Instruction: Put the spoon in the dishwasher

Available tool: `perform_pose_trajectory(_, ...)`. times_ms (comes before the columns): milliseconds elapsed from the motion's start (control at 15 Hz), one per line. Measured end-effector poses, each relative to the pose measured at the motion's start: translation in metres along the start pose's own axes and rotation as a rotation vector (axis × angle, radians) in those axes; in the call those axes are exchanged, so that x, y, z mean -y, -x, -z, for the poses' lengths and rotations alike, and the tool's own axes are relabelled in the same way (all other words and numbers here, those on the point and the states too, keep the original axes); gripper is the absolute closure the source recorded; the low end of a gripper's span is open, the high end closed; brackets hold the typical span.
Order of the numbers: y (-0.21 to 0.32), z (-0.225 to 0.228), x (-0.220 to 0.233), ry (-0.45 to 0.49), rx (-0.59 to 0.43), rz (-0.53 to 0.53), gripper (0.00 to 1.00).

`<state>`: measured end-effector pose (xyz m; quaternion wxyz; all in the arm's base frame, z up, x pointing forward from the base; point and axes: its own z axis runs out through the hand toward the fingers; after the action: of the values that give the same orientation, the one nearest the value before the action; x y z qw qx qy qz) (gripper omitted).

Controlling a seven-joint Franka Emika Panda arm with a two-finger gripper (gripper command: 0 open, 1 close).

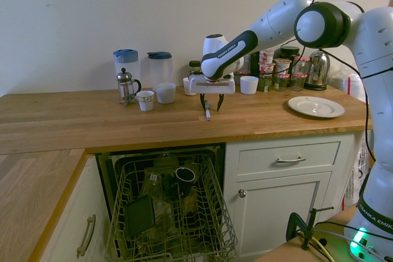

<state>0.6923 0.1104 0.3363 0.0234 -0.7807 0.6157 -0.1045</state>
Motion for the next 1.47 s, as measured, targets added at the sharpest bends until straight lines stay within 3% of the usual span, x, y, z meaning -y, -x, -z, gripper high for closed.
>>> perform_pose_trajectory(933, 0.012, 0.009, 0.011, -0.018, 0.004, 0.006, 1.0)
perform_pose_trajectory(1200, 0.018, 0.068, -0.005, -0.056, 0.005, 0.012, 1.0)
perform_pose_trajectory(1467, 0.08, 0.123, -0.061, -0.066, 0.011, 0.06, 1.0)
